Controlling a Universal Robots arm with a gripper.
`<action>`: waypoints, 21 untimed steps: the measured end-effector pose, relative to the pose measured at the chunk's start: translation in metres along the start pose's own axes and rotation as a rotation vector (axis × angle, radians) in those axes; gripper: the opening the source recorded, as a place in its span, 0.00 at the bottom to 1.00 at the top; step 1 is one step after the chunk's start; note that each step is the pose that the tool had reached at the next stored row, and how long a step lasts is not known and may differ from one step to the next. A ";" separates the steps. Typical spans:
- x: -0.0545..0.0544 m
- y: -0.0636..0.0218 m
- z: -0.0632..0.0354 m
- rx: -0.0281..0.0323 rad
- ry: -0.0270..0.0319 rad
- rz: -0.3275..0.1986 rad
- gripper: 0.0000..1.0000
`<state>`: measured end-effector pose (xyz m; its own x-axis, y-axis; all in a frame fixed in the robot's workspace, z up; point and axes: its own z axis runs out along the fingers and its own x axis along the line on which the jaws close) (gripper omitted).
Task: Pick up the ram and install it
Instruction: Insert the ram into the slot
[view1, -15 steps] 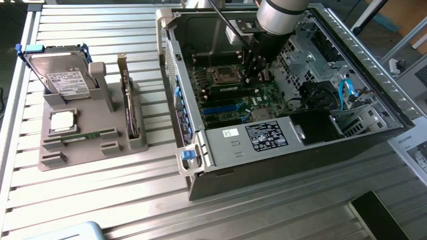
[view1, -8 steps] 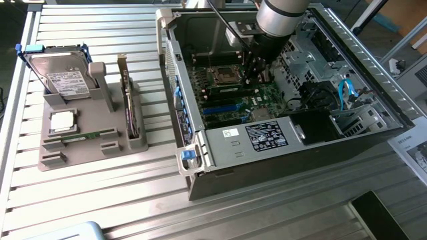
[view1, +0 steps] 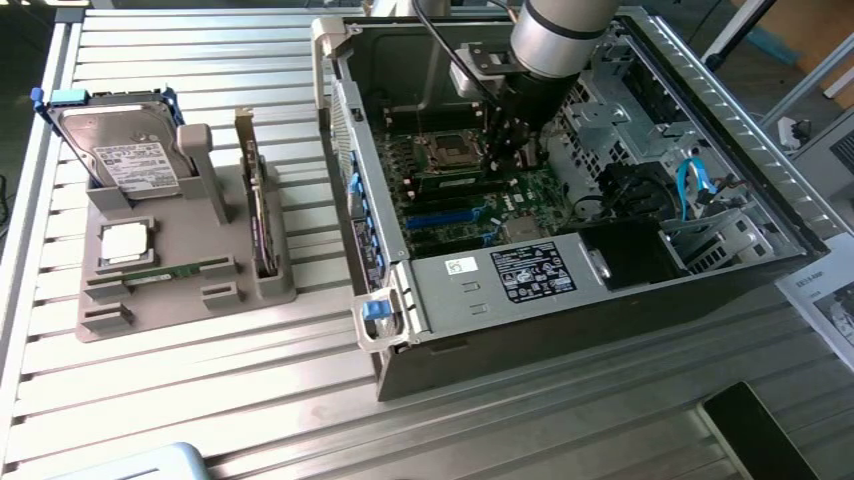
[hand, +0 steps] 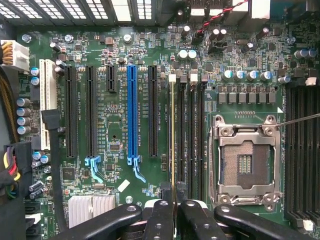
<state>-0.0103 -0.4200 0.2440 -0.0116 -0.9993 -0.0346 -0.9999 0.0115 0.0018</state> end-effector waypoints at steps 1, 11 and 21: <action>0.000 0.0001 0.0002 0.0003 0.0002 0.000 0.12; -0.002 0.0034 0.0038 0.0110 -0.0002 -0.001 0.12; -0.003 0.0034 0.0041 0.0120 0.0002 0.012 0.12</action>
<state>-0.0137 -0.4173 0.2400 -0.0231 -0.9991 -0.0344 -0.9997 0.0235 -0.0098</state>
